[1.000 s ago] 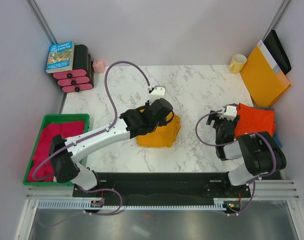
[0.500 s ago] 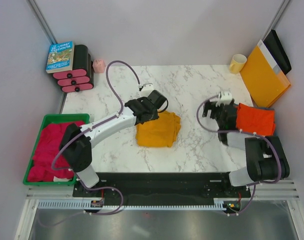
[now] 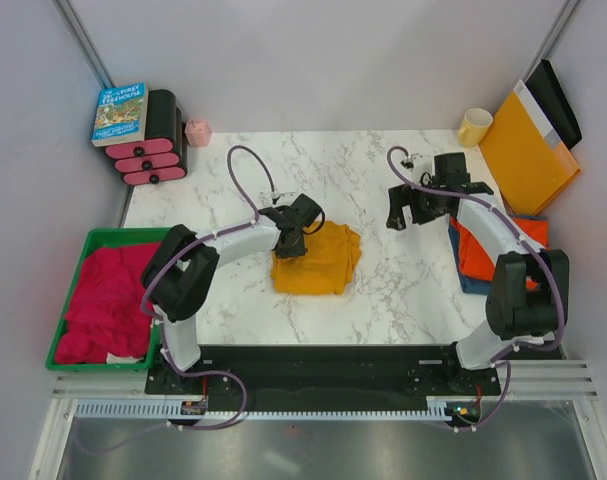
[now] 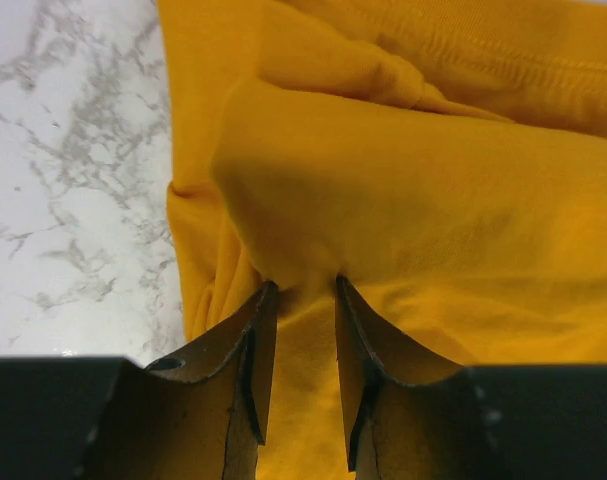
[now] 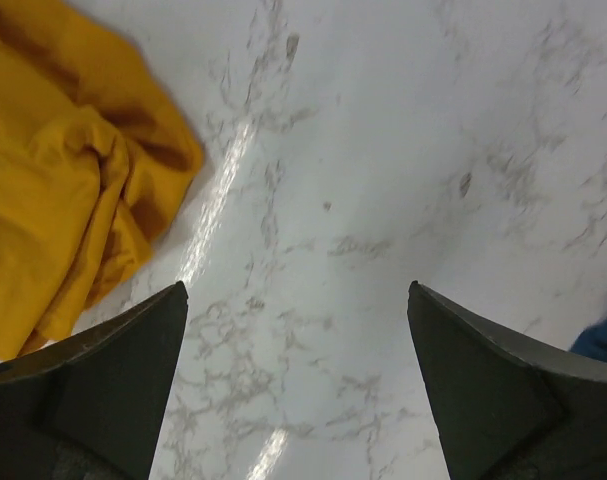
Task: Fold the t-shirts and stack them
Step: Put the neatly folded tshirt into the corner of the board with the right arm
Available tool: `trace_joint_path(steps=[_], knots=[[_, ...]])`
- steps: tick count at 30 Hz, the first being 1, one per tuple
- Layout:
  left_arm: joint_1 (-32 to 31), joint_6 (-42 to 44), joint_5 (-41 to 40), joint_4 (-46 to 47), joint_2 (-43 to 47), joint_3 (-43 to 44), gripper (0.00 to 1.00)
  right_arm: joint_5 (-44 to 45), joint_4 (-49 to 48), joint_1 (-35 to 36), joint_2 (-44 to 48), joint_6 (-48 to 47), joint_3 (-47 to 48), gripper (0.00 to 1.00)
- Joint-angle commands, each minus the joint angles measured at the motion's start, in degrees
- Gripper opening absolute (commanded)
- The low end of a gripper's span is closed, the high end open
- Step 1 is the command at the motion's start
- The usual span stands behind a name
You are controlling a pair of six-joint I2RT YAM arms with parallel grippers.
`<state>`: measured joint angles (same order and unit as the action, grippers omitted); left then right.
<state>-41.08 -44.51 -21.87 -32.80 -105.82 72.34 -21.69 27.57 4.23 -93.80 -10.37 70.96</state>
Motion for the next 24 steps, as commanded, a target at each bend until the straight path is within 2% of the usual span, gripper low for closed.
trace_joint_path(steps=[1, 3, 6, 12, 16, 20, 24], knots=[[0.21, -1.10, 5.16, 4.67, -3.60, -1.14, 0.35, -3.01, 5.92, -0.19, 9.32, -1.24, -4.32, 0.98], [-0.31, -1.98, 7.53, 5.46, -5.18, -1.06, 0.34, -2.13, 3.20, -0.19, 12.91, 2.35, -6.44, 0.98], [-3.03, -3.65, 8.24, 6.43, -6.76, 1.04, 0.33, -3.80, 0.55, 0.34, 17.05, 2.64, -11.62, 0.98], [-8.92, -11.29, 9.30, 6.25, -13.97, 9.74, 0.33, 0.33, 1.17, 1.84, 16.55, 2.19, -14.96, 0.98], [-11.47, -17.08, 9.39, 5.90, -17.48, 15.28, 0.33, -3.43, 0.03, 1.83, 15.67, 4.91, -16.81, 0.98], [-11.65, -20.87, 8.95, 5.29, -18.46, 15.91, 0.33, -6.34, -0.85, 1.84, 15.23, 7.82, -17.78, 0.98], [-11.65, -22.63, 7.72, 4.41, -17.93, 15.47, 0.33, -2.05, -1.73, 1.84, 16.01, 8.26, -18.92, 0.98]])
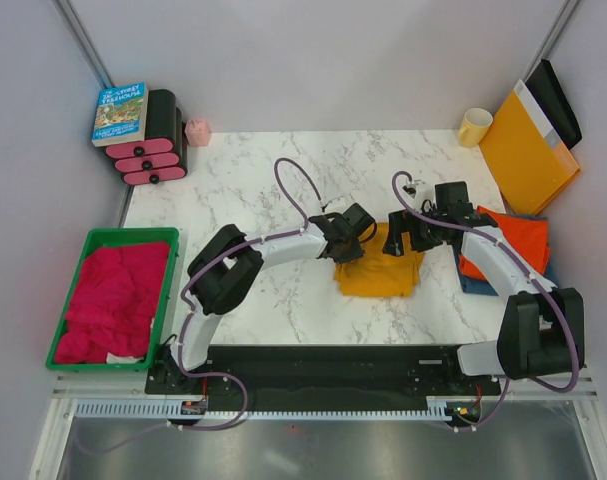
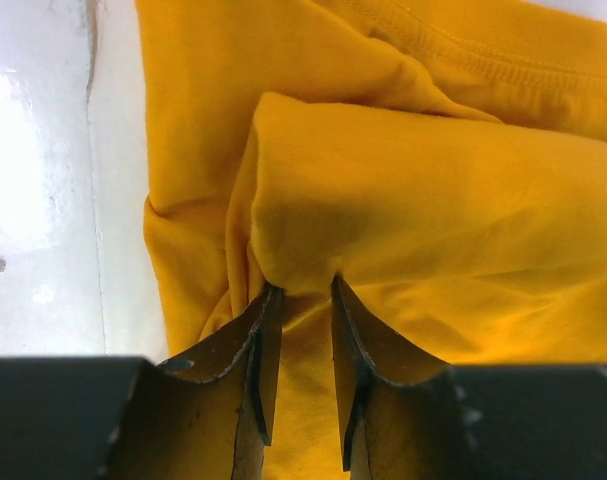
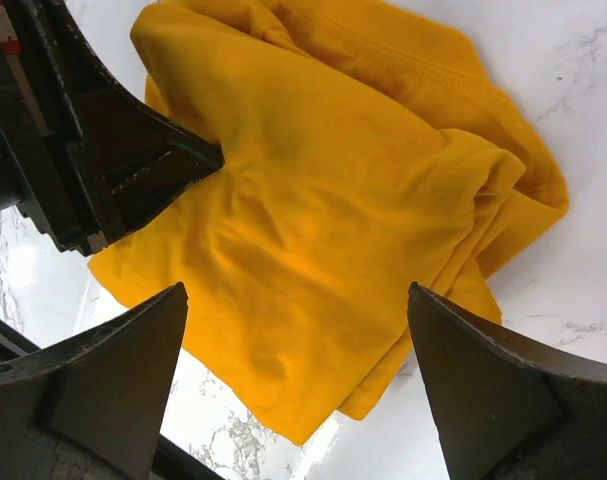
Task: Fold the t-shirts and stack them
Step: Put the neatly folded tshirt into the corner of the board with the right arm
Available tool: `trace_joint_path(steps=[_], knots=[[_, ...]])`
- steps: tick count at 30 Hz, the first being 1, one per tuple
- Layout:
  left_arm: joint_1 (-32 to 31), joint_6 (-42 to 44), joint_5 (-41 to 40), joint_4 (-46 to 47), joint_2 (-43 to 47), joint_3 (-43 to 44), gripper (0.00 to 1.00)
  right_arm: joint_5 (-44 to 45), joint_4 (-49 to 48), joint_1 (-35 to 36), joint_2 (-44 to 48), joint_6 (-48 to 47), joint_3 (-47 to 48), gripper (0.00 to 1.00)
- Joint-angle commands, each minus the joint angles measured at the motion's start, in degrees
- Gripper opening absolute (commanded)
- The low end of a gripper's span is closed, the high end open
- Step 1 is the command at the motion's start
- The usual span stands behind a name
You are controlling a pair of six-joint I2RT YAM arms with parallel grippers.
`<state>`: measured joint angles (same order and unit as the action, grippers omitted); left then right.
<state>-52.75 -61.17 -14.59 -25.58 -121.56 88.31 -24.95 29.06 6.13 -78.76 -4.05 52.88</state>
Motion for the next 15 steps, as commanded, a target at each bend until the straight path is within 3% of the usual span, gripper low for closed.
trace_joint_path(steps=[1, 15], knots=[[0.02, -6.76, 0.27, -2.98, -2.02, -1.12, 0.33, 1.83, -3.39, -0.24, 1.15, 2.12, -1.37, 0.98], [1.24, -10.20, -1.93, -6.14, 1.85, -7.79, 0.33, 7.45, -2.96, -1.29, 2.74, 5.55, -4.11, 0.98]])
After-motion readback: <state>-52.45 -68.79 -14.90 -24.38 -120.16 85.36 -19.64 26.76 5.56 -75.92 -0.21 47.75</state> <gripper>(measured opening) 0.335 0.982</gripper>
